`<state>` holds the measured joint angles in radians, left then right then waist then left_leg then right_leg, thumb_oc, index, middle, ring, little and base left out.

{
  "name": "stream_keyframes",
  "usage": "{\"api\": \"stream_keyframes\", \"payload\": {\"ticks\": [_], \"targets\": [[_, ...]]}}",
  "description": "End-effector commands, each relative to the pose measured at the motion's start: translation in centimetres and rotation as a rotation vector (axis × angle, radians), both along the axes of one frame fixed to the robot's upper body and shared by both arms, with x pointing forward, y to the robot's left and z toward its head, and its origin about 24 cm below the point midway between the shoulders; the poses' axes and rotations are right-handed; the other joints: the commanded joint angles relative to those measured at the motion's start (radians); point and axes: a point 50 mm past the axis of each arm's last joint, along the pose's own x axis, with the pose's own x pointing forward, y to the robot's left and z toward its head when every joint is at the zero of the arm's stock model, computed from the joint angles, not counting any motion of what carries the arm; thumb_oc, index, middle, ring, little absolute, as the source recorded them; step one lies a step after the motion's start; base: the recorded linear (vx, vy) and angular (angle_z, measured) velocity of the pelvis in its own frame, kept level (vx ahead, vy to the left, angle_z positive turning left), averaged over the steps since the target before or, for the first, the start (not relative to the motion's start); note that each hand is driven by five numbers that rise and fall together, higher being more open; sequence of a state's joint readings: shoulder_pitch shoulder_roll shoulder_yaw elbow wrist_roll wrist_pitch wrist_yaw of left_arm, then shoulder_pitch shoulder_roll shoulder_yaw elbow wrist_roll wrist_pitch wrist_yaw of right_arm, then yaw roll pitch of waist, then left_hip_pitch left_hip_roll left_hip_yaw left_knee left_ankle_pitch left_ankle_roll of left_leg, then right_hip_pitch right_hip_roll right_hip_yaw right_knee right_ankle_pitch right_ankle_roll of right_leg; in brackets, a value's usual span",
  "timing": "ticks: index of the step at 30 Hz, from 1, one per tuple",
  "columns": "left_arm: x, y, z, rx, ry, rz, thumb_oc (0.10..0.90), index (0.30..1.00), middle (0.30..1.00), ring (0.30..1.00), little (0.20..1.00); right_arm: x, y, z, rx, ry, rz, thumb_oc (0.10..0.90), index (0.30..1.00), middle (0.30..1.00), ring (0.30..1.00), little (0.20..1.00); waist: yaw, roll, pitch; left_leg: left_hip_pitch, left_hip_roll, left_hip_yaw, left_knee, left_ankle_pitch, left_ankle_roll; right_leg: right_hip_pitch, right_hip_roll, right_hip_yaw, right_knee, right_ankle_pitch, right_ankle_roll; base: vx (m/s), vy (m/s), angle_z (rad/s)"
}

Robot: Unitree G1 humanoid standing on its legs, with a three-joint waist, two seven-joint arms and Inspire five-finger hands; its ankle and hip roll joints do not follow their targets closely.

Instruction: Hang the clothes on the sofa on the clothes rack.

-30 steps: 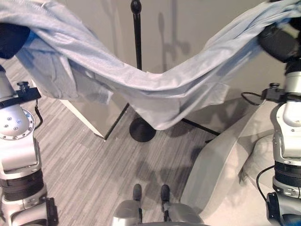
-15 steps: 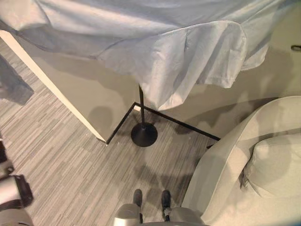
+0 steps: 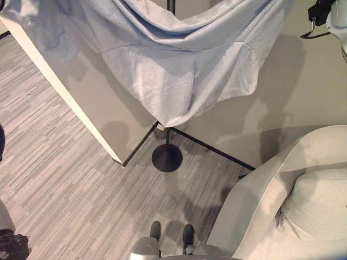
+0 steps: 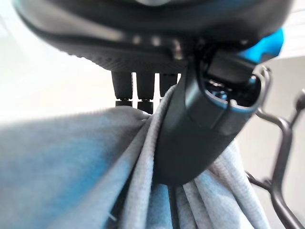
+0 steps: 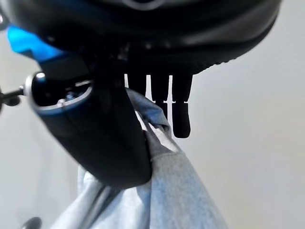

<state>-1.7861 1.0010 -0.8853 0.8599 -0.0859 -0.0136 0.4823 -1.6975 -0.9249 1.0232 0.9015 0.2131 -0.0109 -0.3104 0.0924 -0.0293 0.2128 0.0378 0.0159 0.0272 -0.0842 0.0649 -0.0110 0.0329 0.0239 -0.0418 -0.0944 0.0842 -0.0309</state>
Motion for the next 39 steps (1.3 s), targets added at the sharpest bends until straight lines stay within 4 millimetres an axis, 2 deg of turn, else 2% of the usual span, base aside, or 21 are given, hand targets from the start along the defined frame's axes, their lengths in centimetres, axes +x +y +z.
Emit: {"api": "stream_keyframes", "payload": {"ticks": [1, 6, 7, 9, 11, 14, 17, 19, 21, 24, 25, 26, 30, 37, 39], "targets": [[-2.7, 2.1, 3.4, -0.082, -0.100, 0.055, 0.400, 0.300, 0.300, 0.300, 0.300, -4.9, -1.8, 7.7, 0.133, -0.283, -0.031, 0.400, 0.300, 0.300, 0.300, 0.300, -0.008, -0.009, -0.040, 0.059, 0.039, 0.010, -0.003, -0.100, -0.021, 0.059, -0.100, -0.052, 0.007, -0.064, 0.061, 0.05, 0.017, -0.02], [-3.2, 4.6, 3.0, -0.198, -0.113, 0.060, 0.400, 0.300, 0.300, 0.300, 0.300, -5.6, -2.6, 8.2, 0.172, -0.317, -0.033, 0.400, 0.300, 0.300, 0.300, 0.300, -0.015, -0.012, -0.047, 0.062, 0.037, 0.011, -0.003, -0.110, -0.020, 0.054, -0.099, -0.042, 0.007, -0.069, 0.060, 0.05, 0.023, -0.05], [-3.2, 4.6, 3.0, -0.198, -0.113, 0.060, 0.400, 0.300, 0.300, 0.300, 0.300, -5.6, -2.6, 8.2, 0.172, -0.317, -0.033, 0.400, 0.300, 0.300, 0.300, 0.300, -0.014, -0.012, -0.047, 0.062, 0.037, 0.012, -0.003, -0.111, -0.020, 0.054, -0.099, -0.041, 0.007, -0.069, 0.060, 0.04, 0.019, -0.04], [-3.7, 6.0, 2.5, -0.236, -0.132, 0.068, 0.400, 0.300, 0.300, 0.300, 0.300, -6.2, -3.5, 8.3, 0.189, -0.340, -0.029, 0.400, 0.300, 0.300, 0.300, 0.300, -0.017, -0.018, -0.058, 0.064, 0.035, 0.013, -0.003, -0.115, -0.019, 0.054, -0.100, -0.039, 0.007, -0.066, 0.058, 0.05, 0.024, -0.09], [-3.6, 6.1, 2.2, -0.238, -0.129, 0.069, 0.400, 0.300, 0.300, 0.300, 0.300, -6.2, -3.5, 8.2, 0.187, -0.337, -0.029, 0.400, 0.300, 0.300, 0.300, 0.300, -0.017, -0.016, -0.062, 0.064, 0.035, 0.014, -0.003, -0.115, -0.018, 0.053, -0.100, -0.038, 0.007, -0.066, 0.058, 0.03, 0.013, -0.09], [-4.3, 6.9, 1.6, -0.242, -0.162, 0.052, 0.400, 0.300, 0.300, 0.300, 0.300, -6.7, -4.6, 7.1, 0.199, -0.338, 0.021, 0.400, 0.300, 0.300, 0.300, 0.300, -0.017, -0.025, -0.081, 0.070, 0.031, 0.015, -0.003, -0.124, -0.019, 0.053, -0.103, -0.033, 0.007, -0.060, 0.056, 0.05, 0.007, -0.04], [-4.8, 6.7, 1.6, -0.214, -0.192, 0.038, 0.400, 0.300, 0.300, 0.300, 0.300, -7.2, -4.6, 6.6, 0.197, -0.350, 0.077, 0.400, 0.300, 0.300, 0.300, 0.300, -0.017, -0.030, -0.092, 0.076, 0.030, 0.017, -0.003, -0.128, -0.019, 0.055, -0.104, -0.030, 0.007, -0.054, 0.055, 0.02, -0.001, -0.02], [-5.4, 6.9, 1.8, -0.222, -0.219, 0.019, 0.400, 0.300, 0.300, 0.300, 0.300, -8.3, -5.3, 7.2, 0.251, -0.423, 0.094, 0.400, 0.300, 0.300, 0.300, 0.300, -0.014, -0.028, -0.107, 0.084, 0.029, 0.023, -0.003, -0.131, -0.020, 0.060, -0.106, -0.036, 0.007, -0.054, 0.058, 0.00, 0.000, 0.00], [-5.3, 6.9, 2.4, -0.202, -0.191, 0.060, 0.400, 0.300, 0.300, 0.300, 0.300, -8.3, -5.4, 7.9, 0.219, -0.420, 0.030, 0.400, 0.300, 0.300, 0.300, 0.300, -0.015, -0.024, -0.114, 0.093, 0.034, 0.031, -0.003, -0.131, -0.023, 0.065, -0.110, -0.047, 0.007, -0.058, 0.059, 0.00, 0.000, 0.00], [-5.2, 6.5, 3.7, -0.191, -0.162, 0.113, 0.400, 0.300, 0.300, 0.300, 0.300, -7.8, -4.5, 9.2, 0.172, -0.391, -0.042, 0.400, 0.300, 0.300, 0.300, 0.300, -0.017, -0.021, -0.096, 0.097, 0.036, 0.035, -0.003, -0.129, -0.022, 0.068, -0.109, -0.052, 0.007, -0.057, 0.062, -0.01, 0.012, -0.01], [-4.5, 5.3, 4.4, -0.163, -0.112, 0.140, 0.400, 0.300, 0.300, 0.300, 0.300, -7.1, -3.4, 9.9, 0.152, -0.365, -0.087, 0.400, 0.300, 0.300, 0.300, 0.300, -0.017, -0.013, -0.081, 0.100, 0.038, 0.040, -0.003, -0.125, -0.022, 0.070, -0.109, -0.056, 0.007, -0.060, 0.064, -0.02, 0.040, 0.00], [-4.3, 4.9, 4.7, -0.163, -0.101, 0.142, 0.400, 0.300, 0.300, 0.300, 0.300, -6.9, -3.1, 10.2, 0.164, -0.364, -0.089, 0.400, 0.300, 0.300, 0.300, 0.300, -0.019, -0.012, -0.073, 0.100, 0.039, 0.039, -0.003, -0.124, -0.023, 0.070, -0.108, -0.057, 0.007, -0.062, 0.064, -0.02, 0.048, 0.02], [-3.3, 4.2, 4.8, -0.162, -0.019, 0.202, 0.400, 0.300, 0.300, 0.300, 0.300, -6.1, -2.4, 10.5, 0.180, -0.316, -0.177, 0.400, 0.300, 0.300, 0.300, 0.300, -0.018, -0.011, -0.043, 0.091, 0.042, 0.035, -0.003, -0.119, -0.022, 0.061, -0.100, -0.059, 0.007, -0.070, 0.066, -0.01, 0.003, -0.01], [-1.3, 3.7, 3.2, -0.139, 0.096, 0.277, 0.400, 0.300, 0.300, 0.300, 0.300, -4.7, -1.7, 9.5, 0.157, -0.243, -0.277, 0.400, 0.300, 0.300, 0.300, 0.300, -0.026, -0.016, 0.018, 0.077, 0.044, 0.028, -0.003, -0.115, -0.019, 0.044, -0.094, -0.047, 0.007, -0.075, 0.063, -0.03, 0.014, -0.03], [-0.4, 4.4, 1.8, -0.153, 0.144, 0.294, 0.400, 0.300, 0.300, 0.300, 0.300, -3.9, -2.0, 8.4, 0.173, -0.210, -0.277, 0.400, 0.300, 0.300, 0.300, 0.300, -0.029, -0.015, 0.045, 0.067, 0.044, 0.026, -0.003, -0.112, -0.020, 0.034, -0.095, -0.046, 0.007, -0.075, 0.062, -0.04, 0.026, -0.07]]}}
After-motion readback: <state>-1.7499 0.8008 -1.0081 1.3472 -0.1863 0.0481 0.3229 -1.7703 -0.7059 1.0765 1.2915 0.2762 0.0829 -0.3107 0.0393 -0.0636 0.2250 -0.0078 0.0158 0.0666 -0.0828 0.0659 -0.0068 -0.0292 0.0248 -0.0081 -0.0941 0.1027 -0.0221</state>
